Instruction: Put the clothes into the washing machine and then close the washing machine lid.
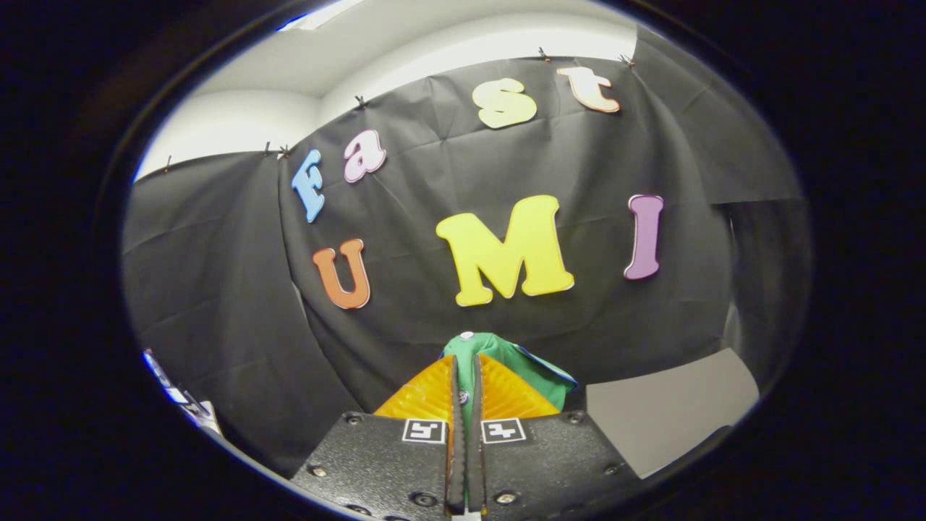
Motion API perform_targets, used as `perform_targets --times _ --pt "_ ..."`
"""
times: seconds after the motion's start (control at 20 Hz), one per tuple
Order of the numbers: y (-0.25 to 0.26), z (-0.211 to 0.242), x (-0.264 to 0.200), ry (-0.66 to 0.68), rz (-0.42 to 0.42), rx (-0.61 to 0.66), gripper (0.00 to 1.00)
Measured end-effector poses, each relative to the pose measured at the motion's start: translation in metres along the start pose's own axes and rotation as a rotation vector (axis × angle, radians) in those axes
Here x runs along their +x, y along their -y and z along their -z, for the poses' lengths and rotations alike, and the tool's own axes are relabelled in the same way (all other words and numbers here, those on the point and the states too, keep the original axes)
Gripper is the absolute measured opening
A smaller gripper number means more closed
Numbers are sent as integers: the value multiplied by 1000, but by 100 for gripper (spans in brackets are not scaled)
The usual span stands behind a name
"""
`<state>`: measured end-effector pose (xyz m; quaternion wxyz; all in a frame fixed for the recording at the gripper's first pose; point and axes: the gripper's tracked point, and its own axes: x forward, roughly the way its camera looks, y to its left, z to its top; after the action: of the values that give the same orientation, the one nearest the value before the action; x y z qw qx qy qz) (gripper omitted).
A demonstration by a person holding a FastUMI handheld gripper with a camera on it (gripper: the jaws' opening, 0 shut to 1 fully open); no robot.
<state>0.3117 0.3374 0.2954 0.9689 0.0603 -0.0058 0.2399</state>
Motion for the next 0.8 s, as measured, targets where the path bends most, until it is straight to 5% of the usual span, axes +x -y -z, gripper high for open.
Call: perform_targets --times 0.8 --pt "-26 151 123 -308 -21 56 5"
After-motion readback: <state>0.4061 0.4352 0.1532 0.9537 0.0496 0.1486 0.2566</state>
